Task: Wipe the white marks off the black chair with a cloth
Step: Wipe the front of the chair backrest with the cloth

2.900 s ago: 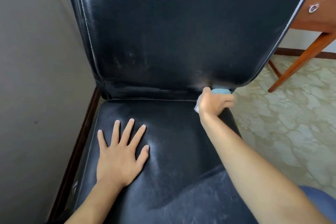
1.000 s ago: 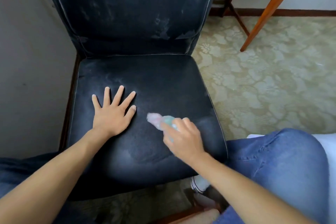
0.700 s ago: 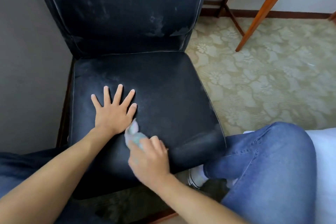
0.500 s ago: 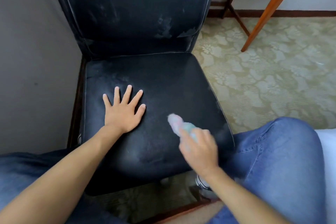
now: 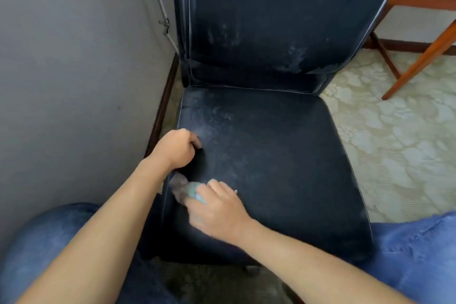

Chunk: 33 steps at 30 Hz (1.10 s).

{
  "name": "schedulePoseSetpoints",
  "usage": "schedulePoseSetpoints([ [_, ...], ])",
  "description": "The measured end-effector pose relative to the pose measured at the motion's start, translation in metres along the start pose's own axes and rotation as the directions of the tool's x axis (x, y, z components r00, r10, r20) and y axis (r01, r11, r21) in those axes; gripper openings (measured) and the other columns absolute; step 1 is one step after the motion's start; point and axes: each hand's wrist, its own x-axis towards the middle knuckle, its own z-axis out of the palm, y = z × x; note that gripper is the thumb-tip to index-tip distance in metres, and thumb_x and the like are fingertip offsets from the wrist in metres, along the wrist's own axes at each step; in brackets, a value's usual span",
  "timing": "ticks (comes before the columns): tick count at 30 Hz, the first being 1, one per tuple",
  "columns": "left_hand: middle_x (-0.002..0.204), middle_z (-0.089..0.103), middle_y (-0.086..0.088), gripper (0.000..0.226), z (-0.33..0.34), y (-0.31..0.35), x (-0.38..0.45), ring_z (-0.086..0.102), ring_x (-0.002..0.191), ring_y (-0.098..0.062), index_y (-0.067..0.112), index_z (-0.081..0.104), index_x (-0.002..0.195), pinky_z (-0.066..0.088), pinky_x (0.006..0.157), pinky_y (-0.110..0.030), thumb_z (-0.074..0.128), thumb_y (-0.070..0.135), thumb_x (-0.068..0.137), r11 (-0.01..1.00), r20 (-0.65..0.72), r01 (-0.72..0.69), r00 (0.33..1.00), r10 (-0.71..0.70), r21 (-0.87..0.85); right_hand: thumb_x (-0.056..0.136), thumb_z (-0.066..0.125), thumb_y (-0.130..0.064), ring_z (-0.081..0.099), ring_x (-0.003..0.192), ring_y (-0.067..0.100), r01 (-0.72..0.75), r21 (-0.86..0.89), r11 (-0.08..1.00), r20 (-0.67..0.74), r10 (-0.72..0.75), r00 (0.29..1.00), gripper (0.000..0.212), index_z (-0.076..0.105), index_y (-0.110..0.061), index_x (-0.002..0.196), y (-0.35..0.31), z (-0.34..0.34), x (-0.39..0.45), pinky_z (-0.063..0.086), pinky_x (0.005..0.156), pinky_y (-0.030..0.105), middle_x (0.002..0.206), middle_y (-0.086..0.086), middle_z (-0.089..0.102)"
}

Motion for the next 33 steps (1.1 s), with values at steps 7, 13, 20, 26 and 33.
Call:
schedulePoseSetpoints([
  [7,0.143,0.064,-0.005,0.054,0.006,0.004,-0.005,0.056,0.135,-0.027,0.016,0.055,0.146,0.041,0.112,-0.031,0.043,-0.001,0.096,0.957,-0.073,0.114,0.988,-0.138,-0.266,0.093,0.05,-0.021,0.048,0.075,0.031,-0.318,-0.236,0.918,0.083,0.345,0.935,0.058,0.051,-0.061,0.135,0.156,-0.003,0.117,0.049,0.064,0.041,0.087,0.003,0.05],
  [13,0.172,-0.015,-0.022,0.088,0.071,0.079,-0.039,-0.016,0.156,-0.049,0.013,-0.005,0.166,-0.005,0.125,-0.061,0.021,0.069,0.103,0.947,0.07,0.184,0.975,-0.209,0.262,0.096,0.058,-0.028,0.043,0.08,0.027,-0.585,-0.263,0.767,-0.068,0.59,0.805,0.053,0.051,-0.048,0.144,0.247,-0.046,0.038,0.052,0.06,0.039,0.092,0.004,0.046],
  [20,0.174,0.002,-0.021,0.099,0.103,0.073,-0.025,-0.006,0.157,-0.051,0.02,0.01,0.167,-0.005,0.12,-0.071,0.009,0.084,0.092,0.944,-0.052,0.134,0.991,-0.124,0.3,0.087,0.073,-0.024,0.045,0.076,0.027,-0.593,-0.248,0.766,-0.096,0.589,0.802,0.04,0.069,-0.03,0.126,0.225,-0.055,-0.003,0.047,0.056,0.035,0.089,0.005,0.052],
  [26,0.176,-0.006,0.003,0.07,0.078,0.067,-0.002,-0.008,0.16,-0.038,0.04,0.0,0.166,0.003,0.124,-0.065,-0.001,0.061,0.1,0.937,-0.046,0.059,0.998,-0.046,0.345,0.089,0.06,-0.03,0.041,0.085,0.019,-0.513,-0.1,0.853,0.147,0.522,0.84,0.037,0.062,-0.047,0.122,0.201,-0.088,-0.053,0.047,0.061,0.032,0.093,-0.009,0.041],
  [33,0.168,-0.033,0.0,0.105,0.14,0.197,-0.043,-0.026,0.154,-0.047,0.021,-0.017,0.163,-0.006,0.114,-0.077,0.012,0.09,0.089,0.912,0.207,-0.117,0.978,0.036,0.394,0.079,0.057,-0.015,0.043,0.08,0.022,-0.317,-0.32,0.893,-0.083,0.307,0.948,0.035,0.074,-0.037,0.1,0.228,-0.179,-0.067,0.043,0.069,0.035,0.093,-0.005,0.049],
])
